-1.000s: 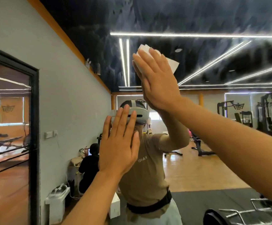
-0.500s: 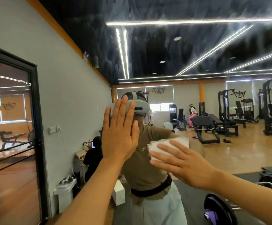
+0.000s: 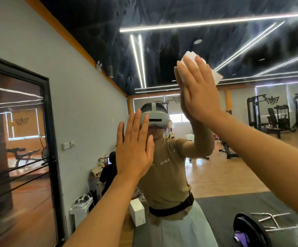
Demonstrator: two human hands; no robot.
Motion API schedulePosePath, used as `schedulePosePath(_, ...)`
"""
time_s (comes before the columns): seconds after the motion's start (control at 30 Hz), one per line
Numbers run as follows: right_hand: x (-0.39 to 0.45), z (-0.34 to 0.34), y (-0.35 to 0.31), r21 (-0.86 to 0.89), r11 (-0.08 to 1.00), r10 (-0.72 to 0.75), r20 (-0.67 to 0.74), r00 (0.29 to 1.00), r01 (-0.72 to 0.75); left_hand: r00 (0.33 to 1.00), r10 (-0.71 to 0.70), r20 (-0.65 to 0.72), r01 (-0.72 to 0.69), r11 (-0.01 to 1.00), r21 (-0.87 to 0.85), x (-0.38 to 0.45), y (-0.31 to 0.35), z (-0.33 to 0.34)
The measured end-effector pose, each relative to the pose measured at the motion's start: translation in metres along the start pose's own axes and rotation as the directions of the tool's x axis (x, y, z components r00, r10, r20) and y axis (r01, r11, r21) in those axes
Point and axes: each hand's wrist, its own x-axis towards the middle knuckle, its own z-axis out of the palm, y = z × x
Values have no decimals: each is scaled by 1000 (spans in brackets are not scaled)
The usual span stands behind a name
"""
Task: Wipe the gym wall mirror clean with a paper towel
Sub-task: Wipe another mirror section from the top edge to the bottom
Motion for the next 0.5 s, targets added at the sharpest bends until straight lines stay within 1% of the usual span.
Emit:
schedulePosePath(0.07, -39, 4, -5, 56, 997, -53, -5, 999, 54, 1000, -5, 9, 5, 1000, 2, 1, -1, -1)
schedulePosePath(0.1, -63, 3, -5, 73, 993, -90, 16, 996, 89, 1000, -9, 17, 9, 1000, -4, 0, 0, -1)
schedulePosePath(0.2, -136, -6, 2, 64, 973, -226, 117, 967, 220, 1000, -8, 28, 9, 1000, -27, 2, 2, -3)
schedulePosePath(0.3, -193, -17, 13, 47, 943, -330, 243, 912, 329, 998, -47, 37, 49, 997, -54, 2, 7, -8)
schedulePosePath(0.37, -209, -25, 27, 39, 899, -425, 313, 850, 435, 994, -99, 51, 103, 991, -89, -1, 18, -12)
schedulePosePath(0.4, -210, -29, 35, 41, 868, -478, 341, 810, 495, 994, -95, 63, 101, 989, -108, -5, 28, -14)
schedulePosePath(0.43, -208, -32, 44, 45, 825, -537, 368, 759, 563, 995, -62, 79, 71, 990, -123, -10, 41, -15)
schedulePosePath(0.5, -191, -39, 63, 46, 709, -653, 420, 630, 704, 993, 33, 110, -17, 989, -148, -22, 68, -14)
